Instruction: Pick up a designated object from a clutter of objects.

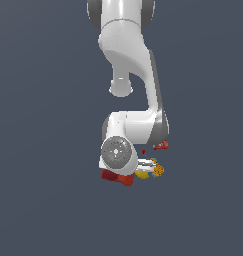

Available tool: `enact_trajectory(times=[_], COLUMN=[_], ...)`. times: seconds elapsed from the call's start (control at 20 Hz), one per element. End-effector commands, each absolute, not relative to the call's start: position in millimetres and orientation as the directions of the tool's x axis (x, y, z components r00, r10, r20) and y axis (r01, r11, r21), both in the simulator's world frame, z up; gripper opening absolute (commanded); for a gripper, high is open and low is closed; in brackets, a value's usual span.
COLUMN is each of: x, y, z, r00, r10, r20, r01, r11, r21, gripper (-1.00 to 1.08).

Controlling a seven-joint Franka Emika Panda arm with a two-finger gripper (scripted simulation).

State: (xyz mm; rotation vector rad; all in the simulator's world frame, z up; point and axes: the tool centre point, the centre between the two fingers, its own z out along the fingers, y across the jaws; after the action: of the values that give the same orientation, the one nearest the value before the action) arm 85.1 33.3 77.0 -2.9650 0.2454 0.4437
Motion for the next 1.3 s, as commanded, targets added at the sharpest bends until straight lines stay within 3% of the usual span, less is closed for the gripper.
enact_trajectory(times=[0.0,0.45,0.5,1.25], x=[84,77,77,83], y=[34,38,38,42], z=[73,49,49,68], r00=[0.943,0.943,0.943,0.948], r10=[-0.14,-0.141,-0.141,-0.144], r20=[-0.301,-0.301,-0.301,-0.285], r01=[-0.18,-0.181,-0.181,-0.181], r11=[-0.978,-0.978,-0.978,-0.977], r21=[-0.107,-0.108,-0.108,-0.11], gripper=[1.08,1.08,-1.0,-1.0])
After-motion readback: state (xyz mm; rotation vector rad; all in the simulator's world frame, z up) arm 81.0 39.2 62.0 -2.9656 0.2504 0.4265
